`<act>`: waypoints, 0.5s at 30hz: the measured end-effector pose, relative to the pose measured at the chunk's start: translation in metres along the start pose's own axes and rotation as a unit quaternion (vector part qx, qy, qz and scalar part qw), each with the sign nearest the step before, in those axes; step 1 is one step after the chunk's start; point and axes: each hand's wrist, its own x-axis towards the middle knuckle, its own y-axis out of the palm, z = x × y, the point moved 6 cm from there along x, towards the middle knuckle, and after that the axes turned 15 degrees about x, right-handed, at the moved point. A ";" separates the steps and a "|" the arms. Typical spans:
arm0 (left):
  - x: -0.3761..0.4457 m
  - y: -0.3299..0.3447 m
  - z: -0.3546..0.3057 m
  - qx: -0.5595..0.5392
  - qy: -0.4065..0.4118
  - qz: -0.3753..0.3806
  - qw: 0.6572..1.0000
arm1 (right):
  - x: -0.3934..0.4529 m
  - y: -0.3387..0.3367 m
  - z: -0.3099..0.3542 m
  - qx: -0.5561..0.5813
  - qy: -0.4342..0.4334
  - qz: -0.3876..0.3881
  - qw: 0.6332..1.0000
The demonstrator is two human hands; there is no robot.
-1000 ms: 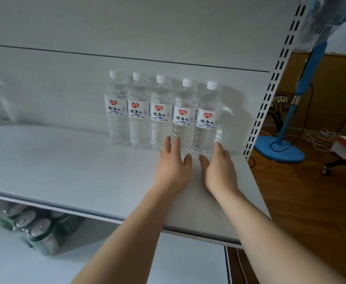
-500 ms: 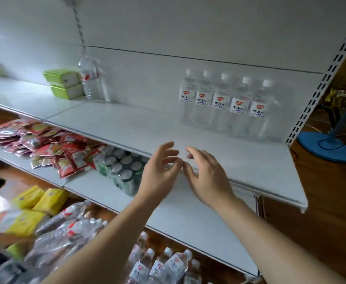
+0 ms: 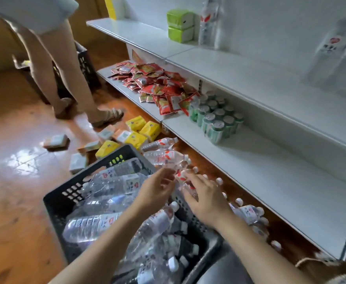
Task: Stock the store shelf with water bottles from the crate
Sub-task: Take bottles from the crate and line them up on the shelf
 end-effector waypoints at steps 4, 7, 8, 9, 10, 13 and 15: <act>-0.028 -0.018 0.058 0.151 -0.054 -0.035 0.986 | -0.009 0.064 -0.004 0.036 0.061 0.103 0.992; -0.050 -0.027 0.097 0.209 -0.110 -0.005 0.972 | -0.010 0.097 -0.006 0.060 0.115 0.136 0.982; -0.059 -0.026 0.110 0.233 -0.119 0.030 0.965 | -0.012 0.108 -0.005 0.063 0.125 0.155 0.978; -0.066 -0.024 0.120 0.254 -0.112 0.067 0.958 | -0.015 0.120 -0.003 0.064 0.131 0.178 0.973; -0.072 -0.023 0.126 0.271 -0.095 0.096 0.953 | -0.018 0.130 -0.001 0.062 0.131 0.200 0.969; -0.084 -0.030 0.139 0.249 -0.075 0.131 0.957 | -0.023 0.161 0.010 0.049 0.123 0.253 0.958; -0.088 -0.036 0.154 0.279 -0.075 0.155 0.945 | -0.022 0.181 0.016 0.038 0.135 0.281 0.949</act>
